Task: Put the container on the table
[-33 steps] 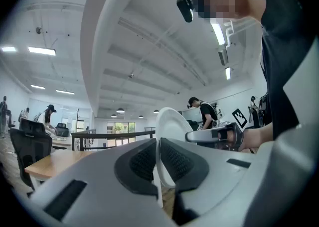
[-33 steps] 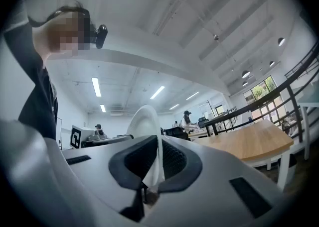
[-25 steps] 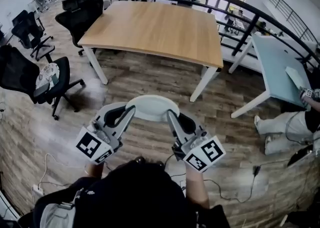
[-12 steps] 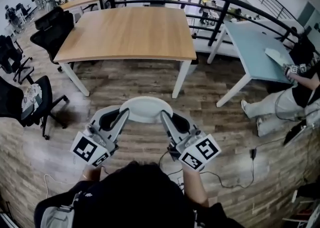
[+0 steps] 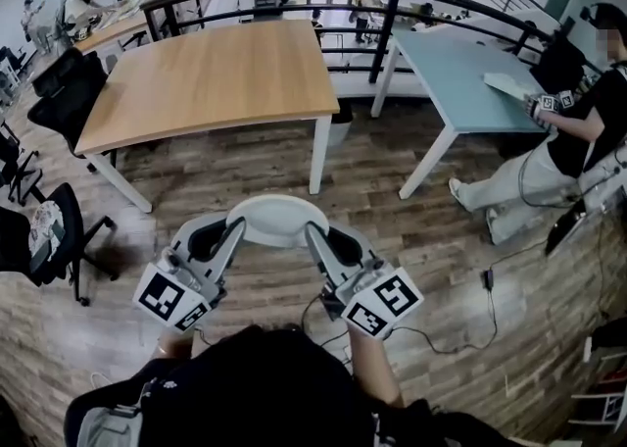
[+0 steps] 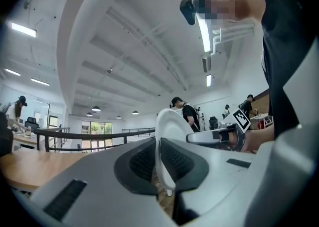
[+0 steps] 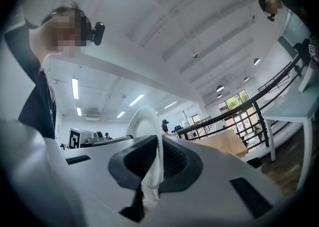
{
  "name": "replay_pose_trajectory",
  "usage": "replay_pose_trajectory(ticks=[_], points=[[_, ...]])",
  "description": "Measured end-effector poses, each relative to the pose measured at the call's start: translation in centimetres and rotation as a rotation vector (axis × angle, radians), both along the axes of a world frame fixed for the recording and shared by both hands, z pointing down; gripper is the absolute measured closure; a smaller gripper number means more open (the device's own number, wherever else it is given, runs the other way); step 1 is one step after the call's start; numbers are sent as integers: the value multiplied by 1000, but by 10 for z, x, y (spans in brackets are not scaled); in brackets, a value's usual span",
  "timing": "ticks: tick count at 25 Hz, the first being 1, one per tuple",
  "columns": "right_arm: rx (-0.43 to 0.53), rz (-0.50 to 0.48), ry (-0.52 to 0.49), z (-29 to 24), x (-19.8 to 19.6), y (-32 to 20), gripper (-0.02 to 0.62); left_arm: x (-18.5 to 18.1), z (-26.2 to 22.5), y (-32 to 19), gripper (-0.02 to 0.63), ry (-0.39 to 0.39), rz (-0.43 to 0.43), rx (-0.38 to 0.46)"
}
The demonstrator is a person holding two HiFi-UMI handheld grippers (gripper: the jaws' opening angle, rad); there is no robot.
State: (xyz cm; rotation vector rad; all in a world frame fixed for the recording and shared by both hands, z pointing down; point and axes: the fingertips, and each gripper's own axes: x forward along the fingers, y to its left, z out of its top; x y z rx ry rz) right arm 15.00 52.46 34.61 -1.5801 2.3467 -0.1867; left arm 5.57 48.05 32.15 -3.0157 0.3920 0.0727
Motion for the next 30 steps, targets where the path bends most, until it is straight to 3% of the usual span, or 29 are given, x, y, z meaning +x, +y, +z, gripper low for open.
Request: replay_pose_trajectory(ticks=[6,14,23,30], points=[[8,5,-18,3,12,13,568,12,0,15,575,-10,-3,5],[14,-71,-39,12,-5,5,568,-8,7,16,575,-31,-78,-4],[-34,-122,9,20,-17,-37,569,-22,23,-24,575,0,-129,-50],[-19,-98,27,11,-36,-99,569,-40,16,-88,575,1,-114,13]])
